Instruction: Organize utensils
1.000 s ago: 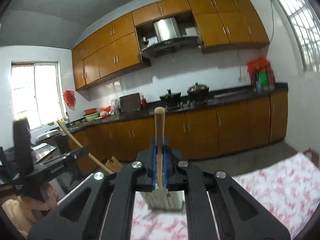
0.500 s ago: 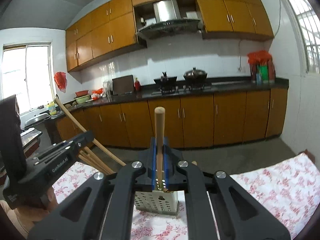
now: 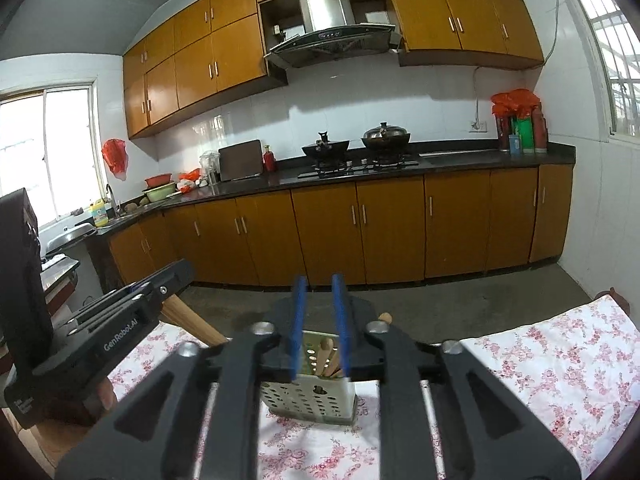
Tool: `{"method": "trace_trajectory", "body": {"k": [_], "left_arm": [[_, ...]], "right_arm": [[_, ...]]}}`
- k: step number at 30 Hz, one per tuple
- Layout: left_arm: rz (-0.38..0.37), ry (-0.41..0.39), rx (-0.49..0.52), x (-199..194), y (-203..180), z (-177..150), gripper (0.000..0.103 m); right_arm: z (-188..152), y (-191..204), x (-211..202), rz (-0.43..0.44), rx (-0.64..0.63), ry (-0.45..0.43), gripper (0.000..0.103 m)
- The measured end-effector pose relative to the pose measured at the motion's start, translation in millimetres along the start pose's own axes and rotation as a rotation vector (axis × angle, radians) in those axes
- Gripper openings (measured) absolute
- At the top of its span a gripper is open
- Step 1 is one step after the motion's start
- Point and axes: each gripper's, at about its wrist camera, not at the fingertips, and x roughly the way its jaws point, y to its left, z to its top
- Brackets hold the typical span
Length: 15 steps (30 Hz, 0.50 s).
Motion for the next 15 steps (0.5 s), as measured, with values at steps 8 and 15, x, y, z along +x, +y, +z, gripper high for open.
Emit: {"method": "trace_trajectory", "body": {"k": [8, 15], "left_arm": [[0.036, -0.042, -0.014, -40, 13, 8, 0.057], [0.227, -0.089, 0.134, -103, 16, -26, 0.101]], "right_arm": [[-5, 2, -58, -0.051, -0.025, -0.086, 0.085], [-44, 15, -103, -0.187, -0.079, -0.127, 0.099]]}}
